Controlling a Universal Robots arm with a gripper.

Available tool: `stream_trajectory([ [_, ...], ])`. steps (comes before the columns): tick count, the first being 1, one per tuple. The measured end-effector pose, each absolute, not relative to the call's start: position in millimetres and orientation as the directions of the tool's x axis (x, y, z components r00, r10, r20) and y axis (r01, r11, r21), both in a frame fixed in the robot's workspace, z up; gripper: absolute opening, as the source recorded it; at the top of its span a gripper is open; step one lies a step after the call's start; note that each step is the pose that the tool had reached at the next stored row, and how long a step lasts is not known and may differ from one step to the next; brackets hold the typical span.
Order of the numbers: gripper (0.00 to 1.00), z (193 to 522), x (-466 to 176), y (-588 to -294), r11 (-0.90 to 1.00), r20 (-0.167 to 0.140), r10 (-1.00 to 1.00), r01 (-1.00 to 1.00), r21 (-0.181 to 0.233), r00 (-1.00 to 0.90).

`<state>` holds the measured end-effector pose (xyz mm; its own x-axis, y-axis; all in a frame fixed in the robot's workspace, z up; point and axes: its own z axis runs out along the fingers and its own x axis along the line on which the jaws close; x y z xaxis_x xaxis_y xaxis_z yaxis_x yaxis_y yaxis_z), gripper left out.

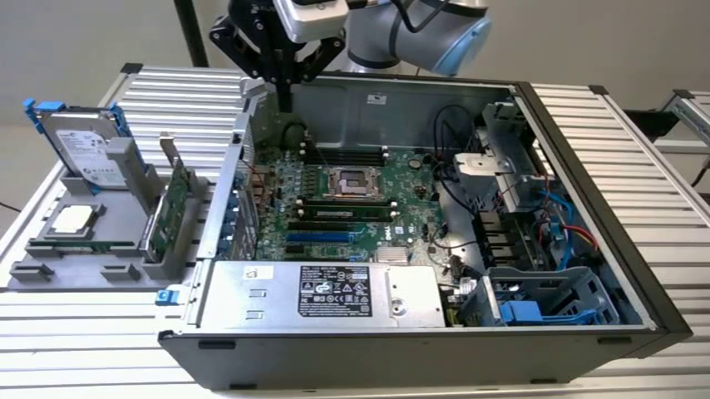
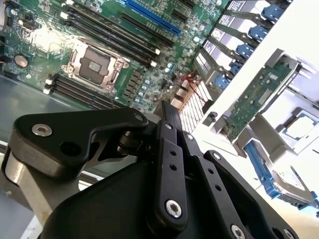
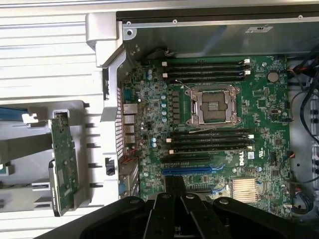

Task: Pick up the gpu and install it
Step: 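Reach for the gpu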

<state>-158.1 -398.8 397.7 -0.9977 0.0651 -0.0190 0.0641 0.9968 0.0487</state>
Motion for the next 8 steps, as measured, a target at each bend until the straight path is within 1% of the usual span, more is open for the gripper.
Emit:
stream_trajectory([
  [8,0.0,397.8,-162.3,-398.8,0.997,-0.019,0.063,0.062,0.049,-0.998],
])
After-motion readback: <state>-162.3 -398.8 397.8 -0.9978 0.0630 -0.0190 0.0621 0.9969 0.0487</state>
